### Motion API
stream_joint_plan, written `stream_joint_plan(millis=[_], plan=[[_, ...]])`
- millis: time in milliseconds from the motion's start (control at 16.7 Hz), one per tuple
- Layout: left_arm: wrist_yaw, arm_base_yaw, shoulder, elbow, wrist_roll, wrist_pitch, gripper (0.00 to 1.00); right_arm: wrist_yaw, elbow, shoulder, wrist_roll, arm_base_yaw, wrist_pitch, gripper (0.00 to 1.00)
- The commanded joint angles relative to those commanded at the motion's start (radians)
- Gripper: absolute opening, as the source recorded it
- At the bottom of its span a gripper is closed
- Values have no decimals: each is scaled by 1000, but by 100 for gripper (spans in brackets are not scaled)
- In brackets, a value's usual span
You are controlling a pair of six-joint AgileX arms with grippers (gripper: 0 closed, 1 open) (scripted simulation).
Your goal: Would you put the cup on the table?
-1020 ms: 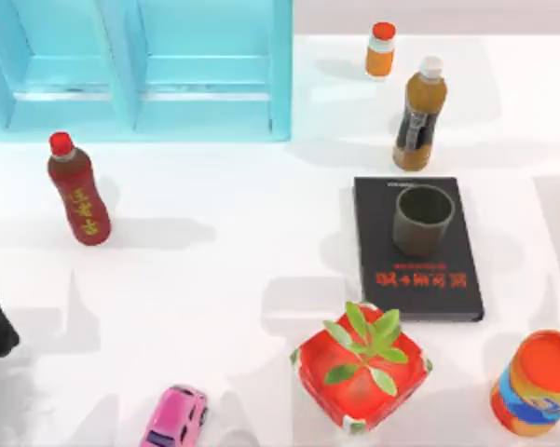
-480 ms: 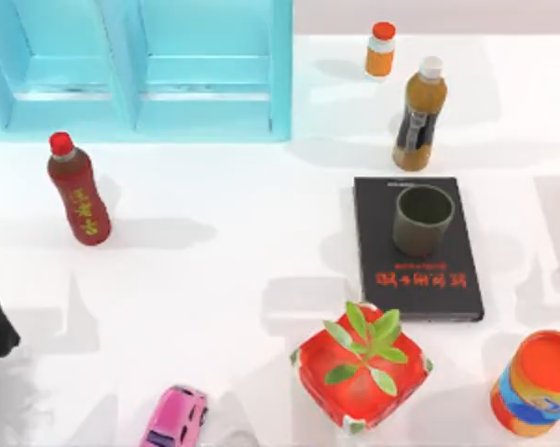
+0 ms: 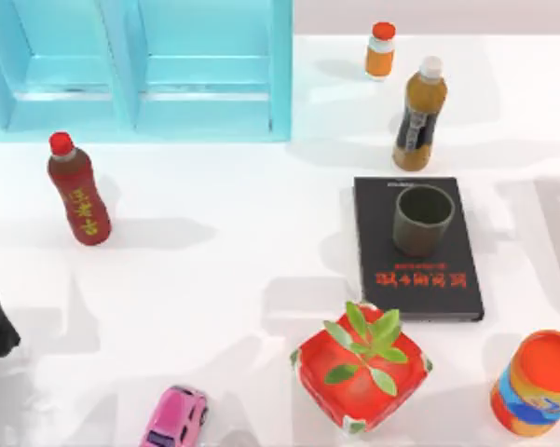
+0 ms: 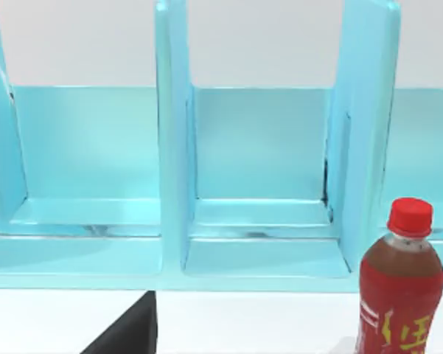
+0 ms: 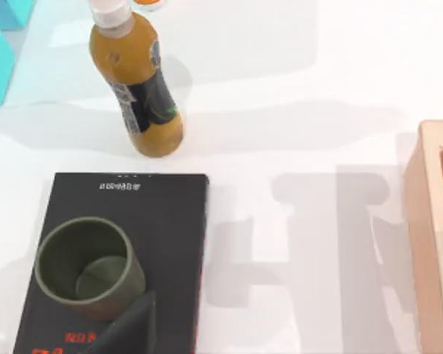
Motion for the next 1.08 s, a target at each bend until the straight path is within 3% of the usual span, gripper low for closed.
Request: stream_joint_plan(millis=[360, 720, 1080], plan=[[0, 0, 0, 0, 0, 0, 100, -25, 370, 388, 121, 53, -269, 100], [0, 0, 0, 0, 0, 0, 100, -24, 800, 903, 151, 172, -624, 100], [0, 0, 0, 0, 0, 0, 100, -23, 1068, 1151, 220, 206, -802, 100]])
